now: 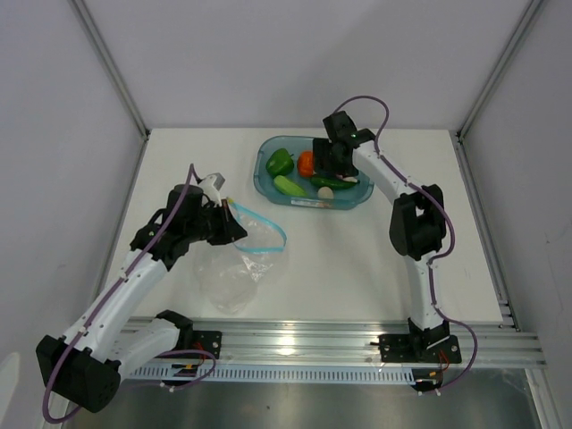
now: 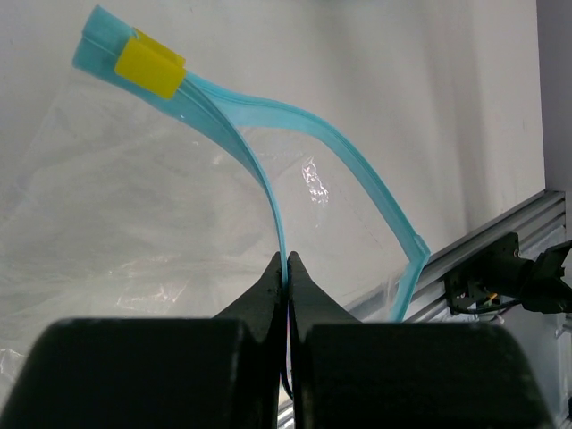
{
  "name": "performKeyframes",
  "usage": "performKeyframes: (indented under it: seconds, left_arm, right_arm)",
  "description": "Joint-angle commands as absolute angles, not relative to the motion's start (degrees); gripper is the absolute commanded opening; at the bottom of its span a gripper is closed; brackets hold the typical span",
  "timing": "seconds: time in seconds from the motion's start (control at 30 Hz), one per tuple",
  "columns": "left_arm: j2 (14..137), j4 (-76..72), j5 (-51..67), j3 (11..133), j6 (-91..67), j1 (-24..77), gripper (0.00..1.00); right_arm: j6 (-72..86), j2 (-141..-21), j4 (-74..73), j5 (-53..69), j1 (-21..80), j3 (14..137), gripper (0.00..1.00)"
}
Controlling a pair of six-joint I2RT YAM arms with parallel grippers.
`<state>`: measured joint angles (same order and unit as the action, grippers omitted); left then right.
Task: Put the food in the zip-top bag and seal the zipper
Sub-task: Pick up the fake food from the bin.
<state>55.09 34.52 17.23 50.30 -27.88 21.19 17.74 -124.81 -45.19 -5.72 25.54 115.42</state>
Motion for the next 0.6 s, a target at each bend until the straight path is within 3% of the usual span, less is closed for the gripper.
performKeyframes:
  seconds: [0.0,0.57]
  left_arm:
    - [54.32,32.17,19.25,49.31,-26.81,20.83,0.00]
    - [54.14,31.38,20.57,47.81,-27.07,20.83,0.01]
  right_arm:
    - [17.49,-126.82,-48.87,-5.89,24.17,119.80,0.87]
    - [18.63,-128.76,-43.07,7.02,23.64,111.18,0.71]
